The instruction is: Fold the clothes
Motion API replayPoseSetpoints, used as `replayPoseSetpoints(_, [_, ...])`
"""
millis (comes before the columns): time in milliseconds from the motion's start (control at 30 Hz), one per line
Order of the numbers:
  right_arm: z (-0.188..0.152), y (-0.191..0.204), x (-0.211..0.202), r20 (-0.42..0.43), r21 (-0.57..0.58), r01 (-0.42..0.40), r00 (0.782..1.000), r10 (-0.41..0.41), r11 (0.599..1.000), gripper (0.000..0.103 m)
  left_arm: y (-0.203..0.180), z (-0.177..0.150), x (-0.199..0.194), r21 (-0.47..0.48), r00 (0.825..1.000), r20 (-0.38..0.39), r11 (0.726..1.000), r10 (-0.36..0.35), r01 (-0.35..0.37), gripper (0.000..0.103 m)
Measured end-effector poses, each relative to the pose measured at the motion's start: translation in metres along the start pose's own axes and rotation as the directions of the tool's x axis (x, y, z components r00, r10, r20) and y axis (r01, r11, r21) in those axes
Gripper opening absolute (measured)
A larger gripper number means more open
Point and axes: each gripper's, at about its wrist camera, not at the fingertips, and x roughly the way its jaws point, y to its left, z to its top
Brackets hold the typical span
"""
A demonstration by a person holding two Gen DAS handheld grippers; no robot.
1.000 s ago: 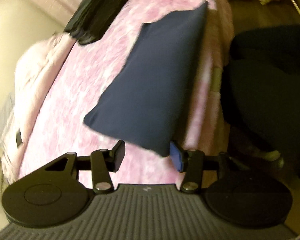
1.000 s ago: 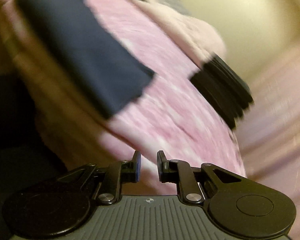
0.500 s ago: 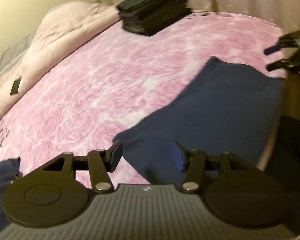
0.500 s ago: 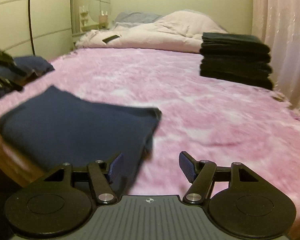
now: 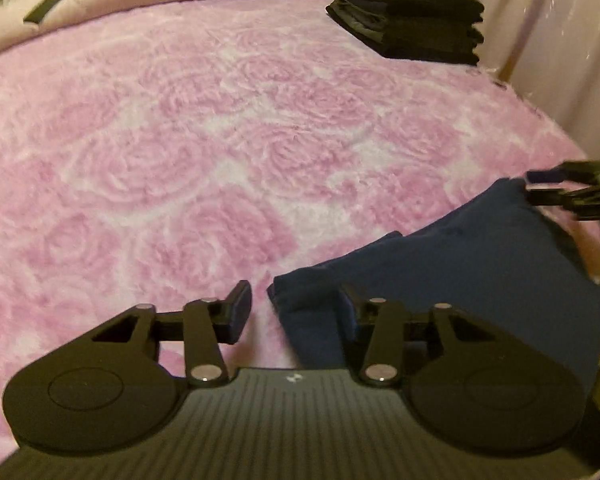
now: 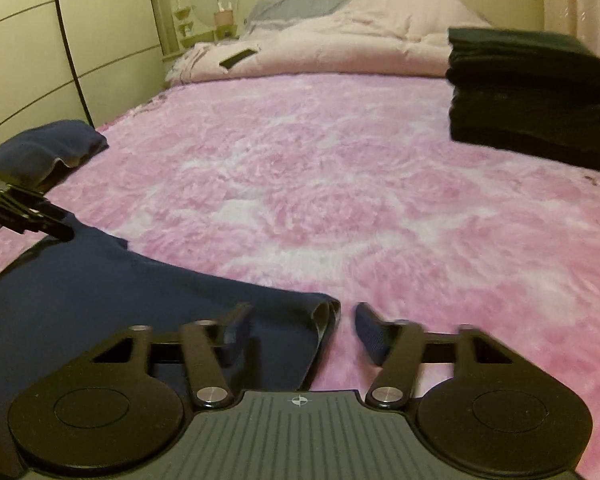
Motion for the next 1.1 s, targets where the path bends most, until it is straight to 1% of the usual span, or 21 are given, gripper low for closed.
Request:
replayPoseSetpoints(100, [0.002, -0.002, 0.016, -0.03, -0.006, -0.005, 1.0, 0.004, 1.0, 0.039, 0.001, -0.002, -0.001, 0.0, 1.0, 0.007, 1.0, -0.022, 0.022, 0.032])
replayPoseSetpoints(133, [0.0, -0.002, 0.017, -0.033, -0.006, 0.0, 0.999, 0.0, 1.0, 0.035, 0.001, -0.003, -0.001, 0.001, 1.0, 0.01, 1.0, -0.028, 0.028, 0.028])
replayPoseSetpoints(167, [-0.001, -0.002, 0.018, -0.037, -0.005, 0.005, 0.999, -0.005, 1.0, 0.016, 0.0, -0.004, -0.002, 0.005, 0.999, 0.014, 0.999, -0.032, 0.032, 0.022])
replayPoseSetpoints(200, [-0.002, -0.004, 0.018, -0.038, 0.005, 0.008, 0.999, -0.007, 1.0, 0.005, -0.002, -0.005, -0.003, 0.017, 0.999, 0.02, 0.999, -0.03, 0.03, 0.017])
replayPoseSetpoints(233, [-0.003, -0.005, 0.016, -0.036, 0.015, 0.01, 0.999, -0.009, 1.0, 0.004, -0.004, -0.006, -0.004, 0.029, 0.999, 0.027, 0.999, -0.028, 0.027, 0.008])
replayPoseSetpoints(267, [-0.004, -0.004, 0.012, -0.029, 0.005, 0.022, 0.999, -0.021, 1.0, 0.002, -0.007, -0.007, -0.005, 0.044, 0.999, 0.038, 0.999, -0.023, 0.022, 0.006])
replayPoseSetpoints(333, [-0.005, 0.001, 0.003, -0.007, -0.032, 0.058, 0.998, -0.059, 0.998, 0.001, -0.016, -0.008, -0.013, 0.08, 0.997, 0.078, 0.997, -0.007, 0.001, 0.005])
replayPoseSetpoints(400, [0.002, 0.007, -0.011, 0.043, -0.061, 0.088, 0.995, -0.085, 0.994, 0.001, -0.02, -0.005, -0.021, 0.096, 0.993, 0.117, 0.995, 0.0, -0.011, 0.005])
replayPoseSetpoints(467, [0.012, 0.007, -0.017, 0.067, -0.066, 0.093, 0.994, -0.089, 0.993, 0.001, -0.02, 0.0, -0.021, 0.1, 0.992, 0.125, 0.995, 0.0, -0.012, 0.005])
replayPoseSetpoints(500, [0.017, 0.006, -0.017, 0.071, -0.066, 0.093, 0.994, -0.088, 0.993, 0.001, -0.018, 0.0, -0.016, 0.103, 0.994, 0.108, 0.995, 0.003, -0.014, 0.005])
replayPoseSetpoints(567, [0.017, 0.003, 0.001, 0.034, -0.072, 0.085, 0.996, -0.083, 0.994, 0.001, -0.014, -0.002, 0.001, 0.099, 0.999, 0.05, 0.995, 0.013, -0.018, 0.005])
replayPoseSetpoints(600, [0.017, 0.001, 0.009, 0.015, -0.075, 0.081, 0.997, -0.08, 0.994, 0.001, -0.01, -0.005, 0.008, 0.086, 0.999, 0.035, 0.996, 0.015, -0.018, 0.006])
replayPoseSetpoints(700, [0.012, -0.004, 0.032, -0.022, -0.07, 0.081, 0.996, -0.083, 0.994, 0.001, -0.001, -0.01, 0.016, 0.045, 0.999, 0.038, 0.999, 0.004, -0.006, 0.006])
replayPoseSetpoints(867, [0.006, -0.005, 0.038, -0.044, -0.071, 0.075, 0.996, -0.078, 0.995, 0.001, -0.004, -0.013, 0.016, 0.061, 0.999, 0.039, 0.998, 0.018, -0.02, 0.007])
replayPoseSetpoints(900, [0.008, -0.008, 0.038, -0.052, -0.055, 0.066, 0.996, -0.069, 0.996, 0.001, -0.003, -0.012, 0.016, 0.054, 0.999, 0.034, 0.998, 0.016, -0.018, 0.007])
replayPoseSetpoints(933, [0.009, -0.011, 0.038, -0.056, -0.038, 0.061, 0.996, -0.063, 0.997, 0.001, -0.002, -0.011, 0.016, 0.043, 1.0, 0.027, 0.999, 0.015, -0.016, 0.008])
replayPoseSetpoints(967, [0.011, -0.014, 0.038, -0.06, -0.022, 0.056, 0.997, -0.057, 0.998, 0.002, 0.0, -0.01, 0.016, 0.032, 1.0, 0.021, 0.999, 0.015, -0.015, 0.014])
replayPoseSetpoints(1000, [0.011, -0.017, 0.037, -0.061, -0.01, 0.052, 0.997, -0.053, 0.999, 0.002, 0.001, -0.01, 0.014, 0.025, 1.0, 0.016, 1.0, 0.017, -0.018, 0.016])
replayPoseSetpoints(1033, [0.012, -0.019, 0.036, -0.063, 0.002, 0.049, 0.997, -0.048, 0.999, 0.002, 0.002, -0.01, 0.011, 0.024, 1.0, 0.016, 0.999, 0.025, -0.025, 0.022])
replayPoseSetpoints(1067, [0.012, -0.02, 0.032, -0.055, 0.007, 0.072, 0.996, -0.071, 0.997, 0.002, 0.003, -0.011, 0.008, 0.023, 0.999, 0.016, 0.999, 0.032, -0.033, 0.026])
replayPoseSetpoints(1100, [0.013, -0.022, 0.028, -0.046, 0.013, 0.095, 0.994, -0.094, 0.995, 0.002, 0.003, -0.011, 0.003, 0.023, 0.999, 0.018, 0.999, 0.04, -0.041, 0.026])
